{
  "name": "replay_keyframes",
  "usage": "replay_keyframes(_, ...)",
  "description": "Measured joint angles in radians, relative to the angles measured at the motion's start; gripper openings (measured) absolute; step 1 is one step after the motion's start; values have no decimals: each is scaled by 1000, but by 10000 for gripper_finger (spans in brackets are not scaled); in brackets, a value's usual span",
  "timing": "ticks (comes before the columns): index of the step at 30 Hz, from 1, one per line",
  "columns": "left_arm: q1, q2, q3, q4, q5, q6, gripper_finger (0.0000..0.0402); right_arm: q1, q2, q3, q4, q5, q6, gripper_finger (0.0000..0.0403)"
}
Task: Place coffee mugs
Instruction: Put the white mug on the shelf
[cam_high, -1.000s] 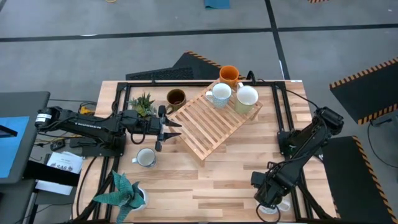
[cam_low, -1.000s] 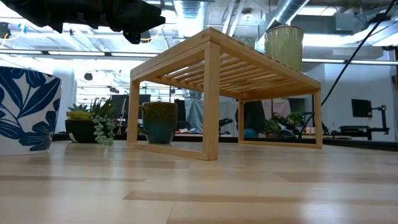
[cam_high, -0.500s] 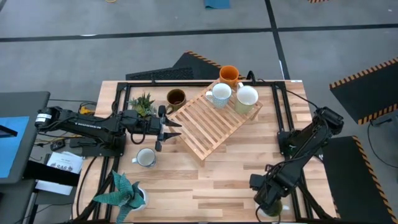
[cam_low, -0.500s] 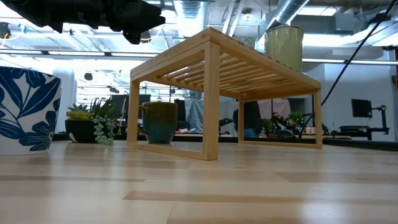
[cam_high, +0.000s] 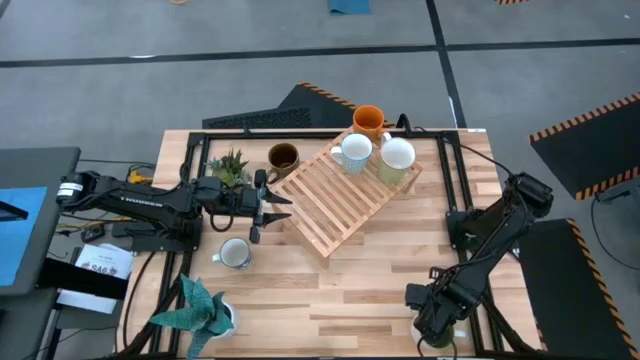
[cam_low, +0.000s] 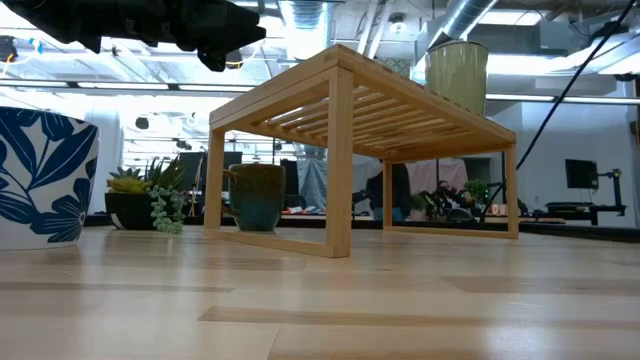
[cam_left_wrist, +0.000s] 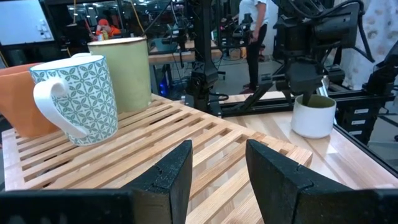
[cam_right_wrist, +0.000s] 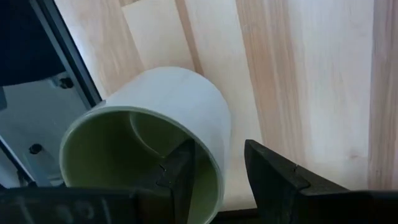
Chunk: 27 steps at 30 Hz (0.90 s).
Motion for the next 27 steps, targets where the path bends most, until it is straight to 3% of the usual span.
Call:
replay_keyframes(10, 0, 0, 0, -20, 0, 0, 137, -1, 0, -80, 84, 4, -8, 145)
replay_keyframes(17, 0, -6, 0, -83, -5, -1, 137, -41, 0, -89, 110, -31, -24, 40)
replay_keyframes(21, 0, -39, 1, -148, -7, -5, 137, -99, 0, -46, 99, -90, -45, 42)
replay_keyframes(27, 0, -139, 2, -242, -9, -28, 137, -197, 0, 153, -14, -54, -240, 42)
